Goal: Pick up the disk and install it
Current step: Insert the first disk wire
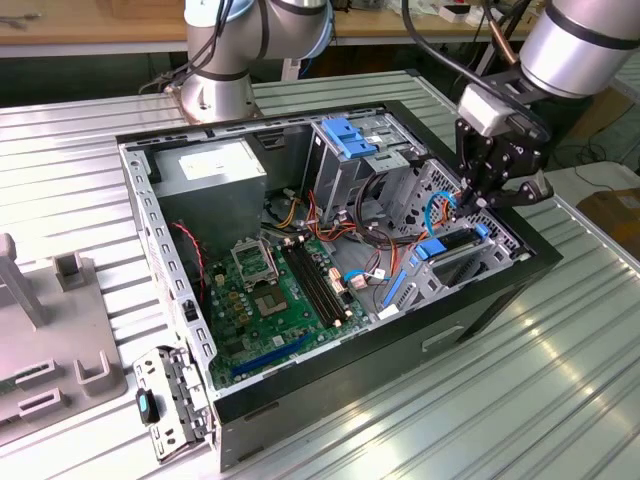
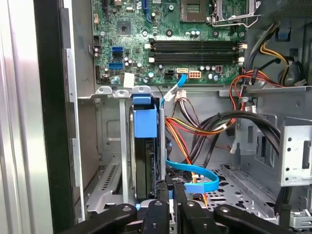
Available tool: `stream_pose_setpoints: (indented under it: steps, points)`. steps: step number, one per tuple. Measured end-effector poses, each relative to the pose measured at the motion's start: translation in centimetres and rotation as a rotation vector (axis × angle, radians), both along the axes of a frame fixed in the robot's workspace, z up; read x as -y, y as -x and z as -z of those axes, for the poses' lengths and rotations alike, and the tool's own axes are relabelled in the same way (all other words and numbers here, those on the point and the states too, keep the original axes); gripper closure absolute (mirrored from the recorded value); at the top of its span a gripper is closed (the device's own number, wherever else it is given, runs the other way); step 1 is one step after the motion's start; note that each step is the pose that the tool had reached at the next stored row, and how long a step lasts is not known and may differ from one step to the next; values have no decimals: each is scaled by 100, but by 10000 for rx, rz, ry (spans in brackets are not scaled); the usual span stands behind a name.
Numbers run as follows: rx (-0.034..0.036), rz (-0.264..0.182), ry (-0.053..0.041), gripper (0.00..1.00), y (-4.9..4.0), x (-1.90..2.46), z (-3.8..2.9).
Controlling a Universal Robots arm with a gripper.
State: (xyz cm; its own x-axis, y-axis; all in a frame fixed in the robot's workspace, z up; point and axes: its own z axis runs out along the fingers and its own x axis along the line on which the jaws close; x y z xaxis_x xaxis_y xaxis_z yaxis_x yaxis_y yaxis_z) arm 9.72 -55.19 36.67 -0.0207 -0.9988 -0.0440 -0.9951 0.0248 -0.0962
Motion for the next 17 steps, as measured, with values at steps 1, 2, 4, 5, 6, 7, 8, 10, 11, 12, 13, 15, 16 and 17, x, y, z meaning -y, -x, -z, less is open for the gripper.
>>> stream_pose_setpoints:
  steps: [1,2,4,5,6,7,8,10,11,12,13,15,16,17]
  points:
    - [65,0,-5,84,41,10,5]
    - [149,-1,-4,84,77,21,10]
    - [262,-1,-3,84,111,39,18]
    - [349,-1,-7,84,130,52,24]
    - [428,-2,-7,84,144,62,28]
    - [499,-3,-10,84,154,70,32]
    - [643,-7,-11,84,173,83,37]
    - [728,-10,-14,84,182,88,41]
    - [728,-10,-14,84,182,88,42]
    - [728,-10,-15,84,183,88,42]
    - [728,-10,-14,84,182,88,42]
    - [728,-10,-15,84,183,88,42]
    - [728,-10,-14,84,183,89,41]
    - [737,-10,-15,84,186,89,42]
